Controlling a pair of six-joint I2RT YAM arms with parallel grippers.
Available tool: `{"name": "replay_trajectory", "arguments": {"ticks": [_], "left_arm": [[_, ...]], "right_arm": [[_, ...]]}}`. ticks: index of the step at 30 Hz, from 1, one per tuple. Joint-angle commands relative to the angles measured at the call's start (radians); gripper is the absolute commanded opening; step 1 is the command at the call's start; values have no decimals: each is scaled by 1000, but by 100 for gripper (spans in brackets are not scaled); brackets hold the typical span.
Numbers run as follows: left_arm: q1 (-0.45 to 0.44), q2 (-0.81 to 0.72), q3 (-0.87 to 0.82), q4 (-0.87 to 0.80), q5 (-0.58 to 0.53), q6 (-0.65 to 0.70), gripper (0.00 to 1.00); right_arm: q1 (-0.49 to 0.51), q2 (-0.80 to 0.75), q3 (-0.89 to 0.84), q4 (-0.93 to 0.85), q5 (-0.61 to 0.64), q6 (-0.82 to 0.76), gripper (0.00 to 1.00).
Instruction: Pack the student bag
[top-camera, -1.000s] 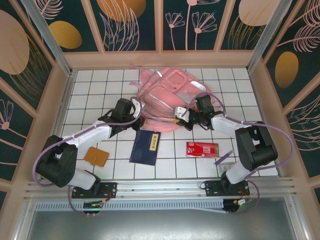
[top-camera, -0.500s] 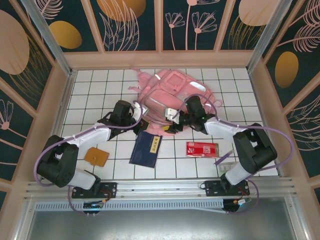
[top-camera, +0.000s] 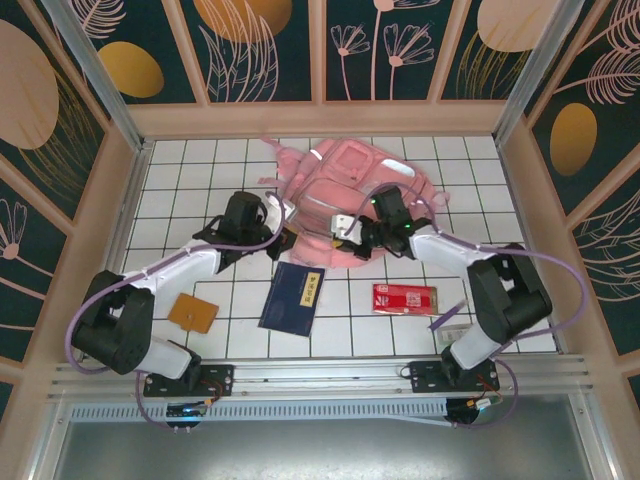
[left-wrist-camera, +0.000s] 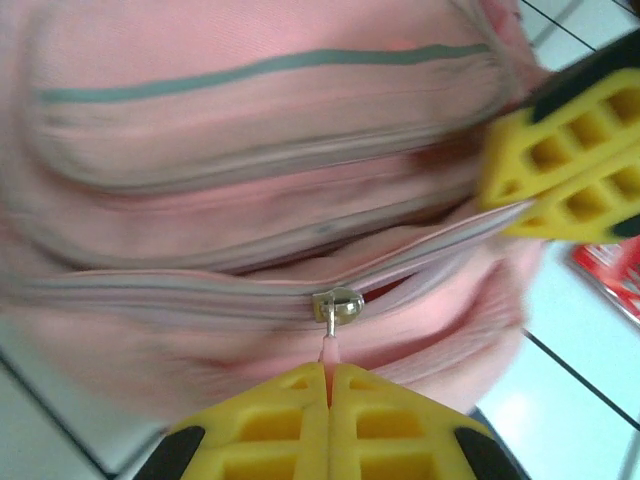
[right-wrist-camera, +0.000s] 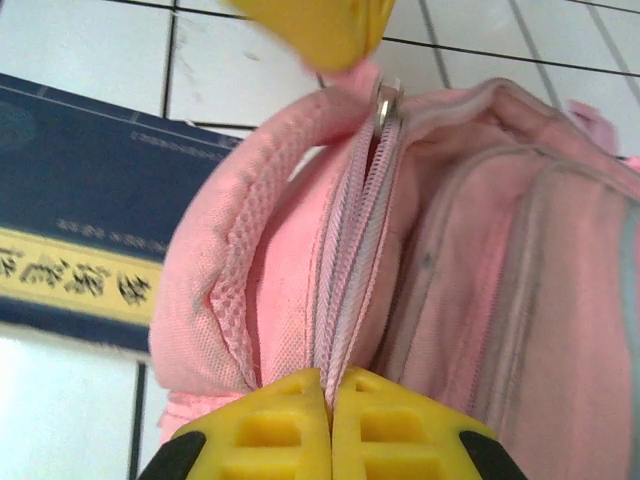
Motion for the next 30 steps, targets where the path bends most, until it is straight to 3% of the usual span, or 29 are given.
{"name": "replay_trajectory", "arguments": {"ticks": [1,8,11,12,14,16,20,23,30], "left_arm": [[68,5,62,31,-119,60,0],[91,150,153,-25,-104,230,0],[92,224,140,-15,-66,232,0],[91,238,137,-8,-39,223,0],[91,248,130,21,30,182,0],[91,235,103,62,84,128,0],[87,188,79,131,174,12,0],[58,166,66,158,199,-55,0],[3,115,-13,244,181,-155,0]], "right_arm": [[-49,-81,57,-192,67,-93,0],[-59,-133,-41,-170,191,-174,0],[-68,-125,-49,-157,205,-160,0],[-67,-125,-50,-140,201,-134,11],[-66,-139,-55,-87,132,-43,46],[-65,-155,-51,-42,19,54,59],[-12,-124,-26,68,-107,242,62],[45,-37,34,35,-127,242,63],[79,123,69,129,-15,359,63]]}}
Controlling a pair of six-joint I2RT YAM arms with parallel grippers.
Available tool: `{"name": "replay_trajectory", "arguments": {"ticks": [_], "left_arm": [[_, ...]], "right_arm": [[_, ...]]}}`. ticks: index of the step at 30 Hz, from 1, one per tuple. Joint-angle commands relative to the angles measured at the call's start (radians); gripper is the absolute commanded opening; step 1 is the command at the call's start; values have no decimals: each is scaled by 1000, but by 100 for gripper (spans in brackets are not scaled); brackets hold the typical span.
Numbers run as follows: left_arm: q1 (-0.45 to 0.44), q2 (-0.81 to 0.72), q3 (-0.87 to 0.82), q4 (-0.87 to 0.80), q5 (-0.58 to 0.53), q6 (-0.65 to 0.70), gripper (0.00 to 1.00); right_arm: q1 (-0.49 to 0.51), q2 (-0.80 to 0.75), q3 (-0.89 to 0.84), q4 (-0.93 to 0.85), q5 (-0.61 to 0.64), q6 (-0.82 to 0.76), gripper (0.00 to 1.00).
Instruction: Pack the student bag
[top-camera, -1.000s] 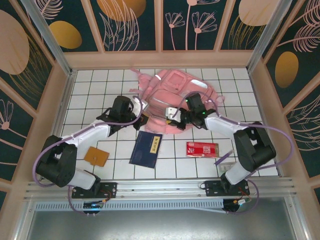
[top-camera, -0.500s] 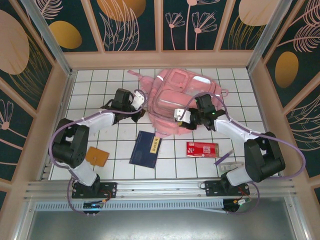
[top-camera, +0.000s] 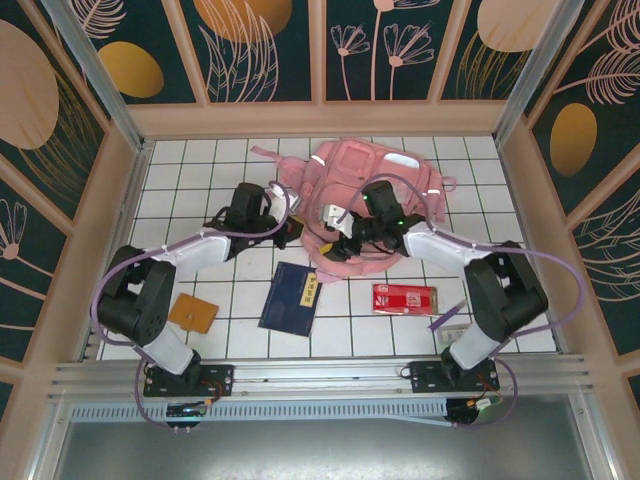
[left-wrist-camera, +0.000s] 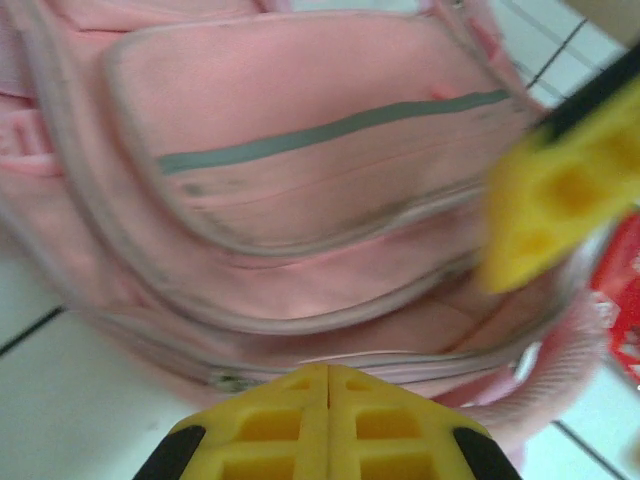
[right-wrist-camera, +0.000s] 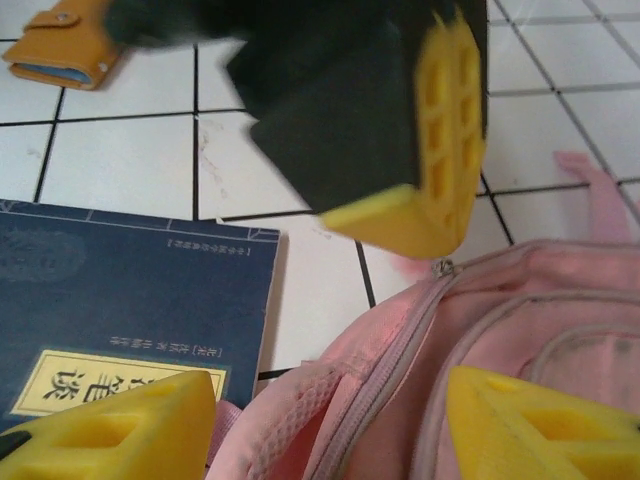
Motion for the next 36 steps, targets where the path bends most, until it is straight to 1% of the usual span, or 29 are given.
{"name": "replay_trajectory", "arguments": {"ticks": [1,4,6,7,8,10,11,13,14,15,16,19,22,24,26,27,28,29,31,34,36], "left_arm": [[-3,-47,-40,75,32,-61,0],[-3,-44,-17,13,8,-10,0],[1,-45,-3,-32,-12,43,0],[9,-51,-2,-52,-24,86,7],[18,-57,-7,-60,-44,126,20],[48,-72,-32,-43,-110,209,49],[68,-73,-36,-37,-110,244,60],[107,-63,-28,-26,-49,303,92],[117,-49,-15,-27,-12,326,96],[120,-28,10,-52,31,374,96],[120,-5,36,-92,72,438,96],[120,45,67,-120,147,574,91],[118,79,92,-159,206,660,86],[118,94,135,-179,219,698,82],[116,95,146,-176,206,707,76],[115,126,155,-179,200,713,72],[115,134,159,-176,192,716,70],[113,136,161,-172,182,715,70],[100,142,161,-155,161,713,73],[67,158,175,-179,176,757,74],[46,173,185,-183,168,755,74]], "right_arm": [[3,65,16,46,38,85,63],[7,127,52,-63,-11,51,61],[21,145,66,-99,14,43,59],[26,149,70,-105,51,39,57],[28,152,72,-107,86,39,54],[27,156,75,-134,145,15,41],[28,155,79,-154,157,-9,32],[27,139,83,-186,145,-69,12],[27,125,80,-189,134,-87,5],[27,108,79,-186,124,-98,0],[27,89,80,-195,111,-124,0],[25,36,94,-247,91,-205,0],[13,-3,106,-285,88,-245,0],[3,-30,107,-298,68,-262,0],[-3,-55,101,-303,45,-275,0],[-6,-68,101,-307,37,-284,0],[-6,-77,101,-313,32,-294,0],[-7,-82,100,-315,34,-301,0],[-5,-96,100,-326,28,-320,0],[-5,-109,95,-336,18,-350,0],[-4,-114,90,-333,21,-361,0]]}}
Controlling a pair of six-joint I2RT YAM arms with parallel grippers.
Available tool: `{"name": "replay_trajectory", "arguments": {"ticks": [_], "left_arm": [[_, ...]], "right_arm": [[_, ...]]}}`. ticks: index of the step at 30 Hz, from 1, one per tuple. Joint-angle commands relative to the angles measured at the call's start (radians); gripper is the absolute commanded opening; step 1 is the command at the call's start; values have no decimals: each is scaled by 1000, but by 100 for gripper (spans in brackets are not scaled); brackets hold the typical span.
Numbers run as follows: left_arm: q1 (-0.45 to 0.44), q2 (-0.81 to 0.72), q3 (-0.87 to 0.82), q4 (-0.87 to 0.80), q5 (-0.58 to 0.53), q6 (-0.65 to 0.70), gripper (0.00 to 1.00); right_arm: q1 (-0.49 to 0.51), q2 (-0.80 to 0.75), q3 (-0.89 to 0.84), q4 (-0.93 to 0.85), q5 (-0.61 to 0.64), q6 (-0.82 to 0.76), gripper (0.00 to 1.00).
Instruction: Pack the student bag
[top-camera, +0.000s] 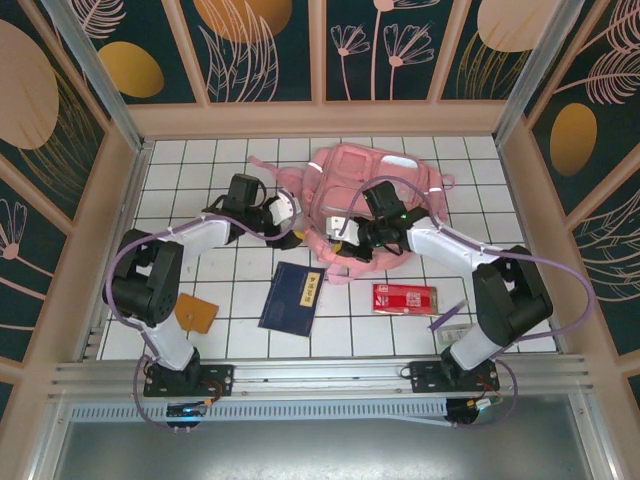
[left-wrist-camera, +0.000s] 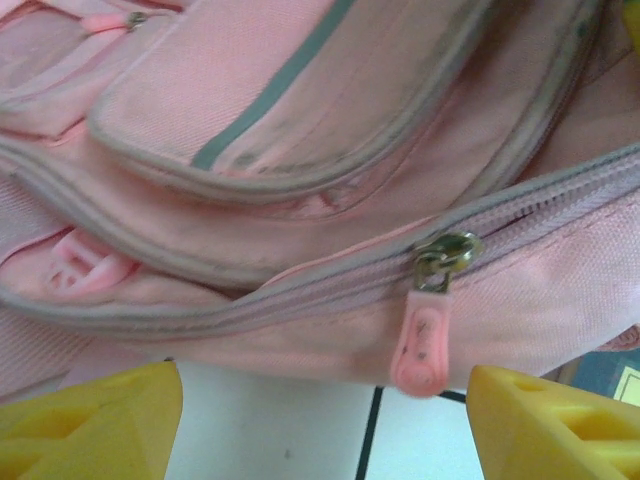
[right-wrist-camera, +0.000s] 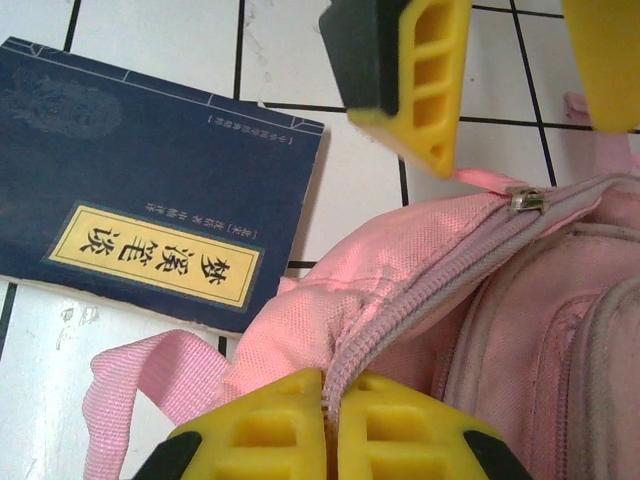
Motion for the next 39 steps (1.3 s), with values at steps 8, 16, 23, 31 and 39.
{"name": "replay_trajectory", "arguments": {"ticks": [8,16,23,31,39], "left_arm": [[-55,49,35,61,-16,-20,32],[-33,-40,-29,157,-195,-66,0],[70,7,6,210,-431,-195,0],[70,149,124,179,-533,-249,0],[67,238,221,154,-576,-257,0]], "right_arm": [[-1,-57,19,-6,-65,-56,0],[-40,-82,3,-94,64,-133,0],[-116,-187,-76,-99,112,-163,0],[-126,-318,-137,-72,37,-157,0],[-102,-379,-53,-147,-29,-145,0]]}}
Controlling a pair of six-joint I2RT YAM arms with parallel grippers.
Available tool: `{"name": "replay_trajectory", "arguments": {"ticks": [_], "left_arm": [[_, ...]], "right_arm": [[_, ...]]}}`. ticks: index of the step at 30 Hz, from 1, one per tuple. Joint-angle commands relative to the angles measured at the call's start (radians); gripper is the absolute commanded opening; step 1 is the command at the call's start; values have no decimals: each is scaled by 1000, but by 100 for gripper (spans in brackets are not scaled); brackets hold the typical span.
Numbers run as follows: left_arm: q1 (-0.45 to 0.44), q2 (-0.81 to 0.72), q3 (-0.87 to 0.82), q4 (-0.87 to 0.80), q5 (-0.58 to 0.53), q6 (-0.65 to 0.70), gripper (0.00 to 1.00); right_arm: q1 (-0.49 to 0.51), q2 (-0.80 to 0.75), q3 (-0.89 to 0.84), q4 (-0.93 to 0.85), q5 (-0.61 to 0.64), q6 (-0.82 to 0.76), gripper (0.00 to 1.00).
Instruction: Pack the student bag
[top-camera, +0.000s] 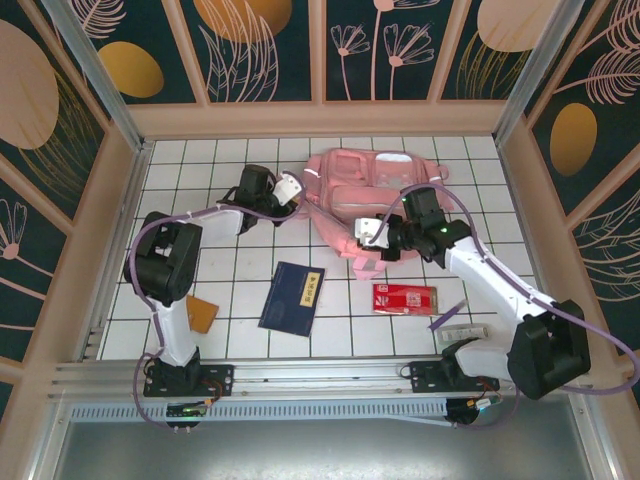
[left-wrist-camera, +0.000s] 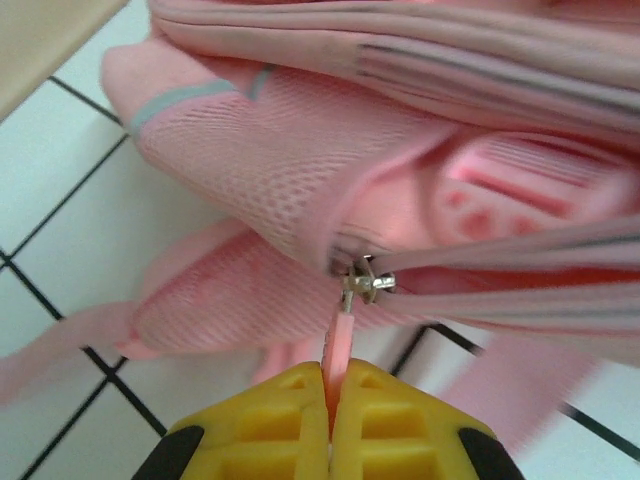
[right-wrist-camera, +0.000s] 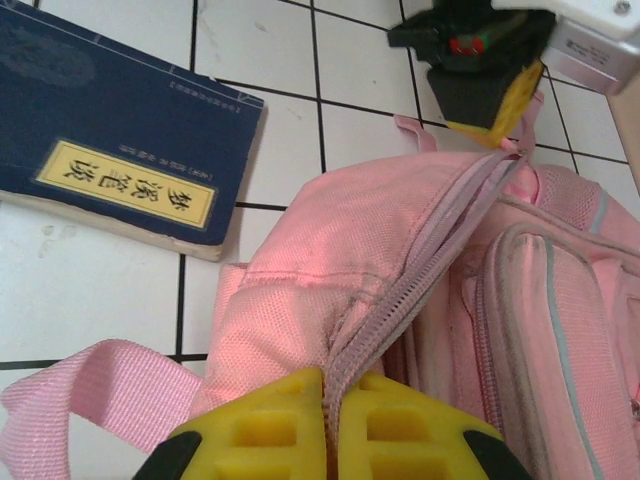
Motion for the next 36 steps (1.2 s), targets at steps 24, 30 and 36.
{"name": "replay_trajectory", "arguments": {"ticks": [24,30,36], "left_arm": [[-139,-305,-87,-182,239,287,63],[-269,-263,-90,-165,181,405,70],[-356,-99,52,-201,35,427,71]], "right_arm": [[-53,-216,-114,250,784,1610,66],[-365,-186,-143,-59,575,1871,72],[-482,-135,-152,-88,408,1760,73]]}}
